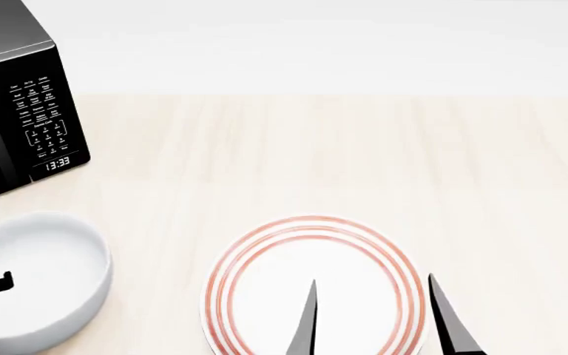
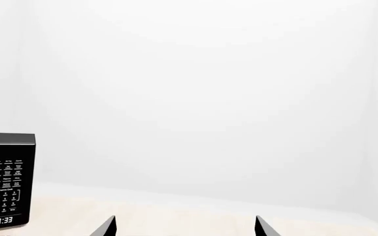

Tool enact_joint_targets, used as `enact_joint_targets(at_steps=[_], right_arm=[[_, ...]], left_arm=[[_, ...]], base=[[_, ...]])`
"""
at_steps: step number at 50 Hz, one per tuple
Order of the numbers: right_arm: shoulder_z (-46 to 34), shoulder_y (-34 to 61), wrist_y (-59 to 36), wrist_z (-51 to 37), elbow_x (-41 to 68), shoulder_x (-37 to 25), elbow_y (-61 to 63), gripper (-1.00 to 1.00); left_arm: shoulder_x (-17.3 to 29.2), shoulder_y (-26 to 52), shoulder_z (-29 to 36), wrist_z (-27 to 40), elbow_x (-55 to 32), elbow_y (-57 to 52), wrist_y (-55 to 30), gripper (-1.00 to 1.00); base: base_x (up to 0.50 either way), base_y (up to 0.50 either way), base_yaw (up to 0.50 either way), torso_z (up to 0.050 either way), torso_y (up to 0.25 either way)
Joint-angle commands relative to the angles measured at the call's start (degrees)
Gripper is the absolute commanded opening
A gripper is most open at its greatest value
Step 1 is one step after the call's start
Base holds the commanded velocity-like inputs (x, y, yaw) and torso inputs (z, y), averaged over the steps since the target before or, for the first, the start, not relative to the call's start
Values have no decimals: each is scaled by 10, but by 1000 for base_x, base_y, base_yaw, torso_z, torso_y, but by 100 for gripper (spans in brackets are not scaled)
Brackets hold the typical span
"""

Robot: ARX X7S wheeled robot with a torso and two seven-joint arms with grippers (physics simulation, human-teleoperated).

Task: Pick up the white bowl and put it on the plate.

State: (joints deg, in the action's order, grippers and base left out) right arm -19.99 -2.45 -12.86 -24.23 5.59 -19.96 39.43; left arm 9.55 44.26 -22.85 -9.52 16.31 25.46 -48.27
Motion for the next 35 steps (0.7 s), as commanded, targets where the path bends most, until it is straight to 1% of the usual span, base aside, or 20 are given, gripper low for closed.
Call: enact_joint_targets(at_steps=[1, 3, 6, 12, 17, 22, 26, 29, 35], right_arm=[[13, 0, 1, 9, -13, 9, 2, 100], [13, 0, 2, 8, -12, 9, 2, 100], [10, 1, 3, 8, -14, 9, -1, 100], [10, 1, 3, 8, -12, 8, 0, 100], [10, 2, 5, 7, -10, 7, -2, 100], [9, 4, 5, 7, -9, 6, -4, 100], [11, 4, 5, 6, -8, 5, -2, 100], [10, 4, 7, 6, -8, 5, -4, 100], [9, 4, 5, 5, -6, 4, -4, 100]], left_arm=[[-24, 14, -16, -3, 1, -8, -12, -100], [-25, 17, -18, -3, -2, -14, -17, -100], [-36, 20, -15, -28, -8, -78, -64, -100], [-48, 28, -1, -46, -10, -142, -114, -100], [-58, 33, 2, -52, -15, -175, -143, -100], [-74, 55, 11, -66, -23, -249, -213, -100], [-86, 64, 25, -67, -32, -284, -249, -100], [-93, 67, 39, -50, -54, -289, -259, -100], [-94, 71, 77, 43, -176, -262, -247, -100]], base=[[0, 0, 0, 0, 0], [0, 0, 0, 0, 0], [0, 0, 0, 0, 0], [0, 0, 0, 0, 0], [0, 0, 0, 0, 0], [0, 0, 0, 0, 0], [0, 0, 0, 0, 2], [0, 0, 0, 0, 0], [0, 0, 0, 0, 0]])
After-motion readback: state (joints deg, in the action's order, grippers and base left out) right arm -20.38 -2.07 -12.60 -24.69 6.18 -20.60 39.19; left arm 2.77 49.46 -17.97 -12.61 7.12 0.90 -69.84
